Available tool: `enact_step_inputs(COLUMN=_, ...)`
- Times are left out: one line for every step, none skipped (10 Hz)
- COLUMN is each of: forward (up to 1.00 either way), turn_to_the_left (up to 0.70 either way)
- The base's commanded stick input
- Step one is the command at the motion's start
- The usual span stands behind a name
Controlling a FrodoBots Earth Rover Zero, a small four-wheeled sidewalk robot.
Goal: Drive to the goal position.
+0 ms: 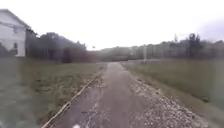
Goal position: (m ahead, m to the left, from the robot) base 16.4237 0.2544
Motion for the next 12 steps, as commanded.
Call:
enact_step_inputs(forward=0.70, turn_to_the_left=0.00)
enact_step_inputs(forward=0.70, turn_to_the_left=0.00)
enact_step_inputs(forward=0.70, turn_to_the_left=0.00)
enact_step_inputs(forward=0.70, turn_to_the_left=0.00)
enact_step_inputs(forward=0.70, turn_to_the_left=0.00)
enact_step_inputs(forward=0.70, turn_to_the_left=0.00)
enact_step_inputs(forward=0.70, turn_to_the_left=0.00)
enact_step_inputs(forward=0.70, turn_to_the_left=0.00)
enact_step_inputs(forward=0.70, turn_to_the_left=0.00)
enact_step_inputs(forward=0.70, turn_to_the_left=0.00)
enact_step_inputs(forward=0.70, turn_to_the_left=0.00)
enact_step_inputs(forward=0.70, turn_to_the_left=0.00)
